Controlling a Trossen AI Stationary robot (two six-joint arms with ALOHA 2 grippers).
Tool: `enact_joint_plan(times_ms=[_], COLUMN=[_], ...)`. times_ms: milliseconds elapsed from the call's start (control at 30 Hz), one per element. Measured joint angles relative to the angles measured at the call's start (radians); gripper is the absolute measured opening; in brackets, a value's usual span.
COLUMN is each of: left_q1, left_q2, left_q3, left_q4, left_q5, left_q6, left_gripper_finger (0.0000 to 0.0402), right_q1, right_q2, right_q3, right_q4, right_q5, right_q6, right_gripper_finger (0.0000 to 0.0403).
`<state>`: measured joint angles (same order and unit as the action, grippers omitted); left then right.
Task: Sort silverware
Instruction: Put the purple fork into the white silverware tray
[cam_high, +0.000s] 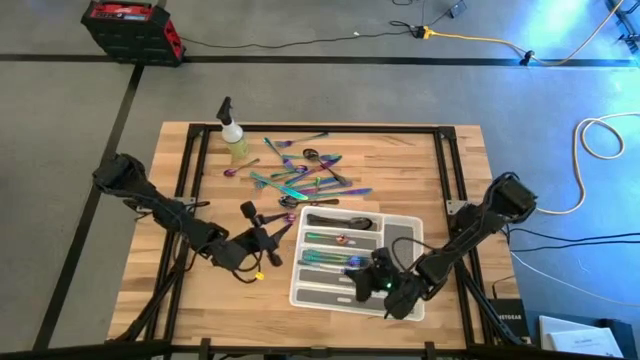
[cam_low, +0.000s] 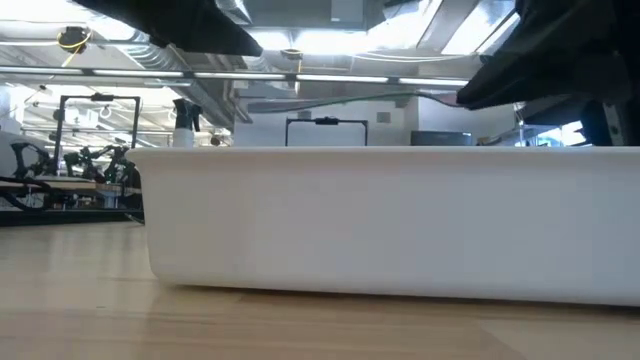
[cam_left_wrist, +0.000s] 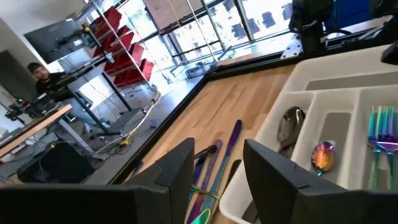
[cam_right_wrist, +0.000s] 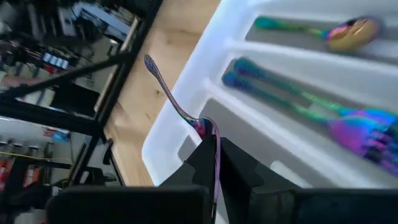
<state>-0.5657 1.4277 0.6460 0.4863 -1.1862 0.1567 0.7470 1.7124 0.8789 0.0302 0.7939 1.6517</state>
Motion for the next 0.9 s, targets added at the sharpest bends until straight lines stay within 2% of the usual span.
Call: enact_joint_plan(times_ms=[133,333,400,633,900], left_q1=[-0.011,-0.018,-0.018,-0.019,-0.019], left_q2=[0.000,0.000,0.000,0.000,0.000], left_q3=[0.000,-0.001,-0.001,-0.001,-0.001], left_q4=[-0.040,-0.087,-0.089,-0.088,-0.087], left_q5=[0.007,0.014,0.016,0.028,0.030], left_q6=[-0.031,-0.077,-0.081,-0.046,-0.046], left_gripper_finger=[0.0125,0.0125,0.0125,0.0125,0.0125], right_q1=[0.011,0.053,0.068,0.083,-0.007], right_q2=[0.045,0.091,0.112,0.133,0.132], right_q3=[0.116,0.237,0.250,0.253,0.253], right_q4=[-0.184,-0.469,-0.491,-0.518,-0.516], right_q5=[-0.029,-0.056,-0.094,-0.116,-0.265], right_q6=[0.076,0.286,0.341,0.427,0.285], right_gripper_finger=[0.0000,0.0000,0.0000,0.0000,0.0000])
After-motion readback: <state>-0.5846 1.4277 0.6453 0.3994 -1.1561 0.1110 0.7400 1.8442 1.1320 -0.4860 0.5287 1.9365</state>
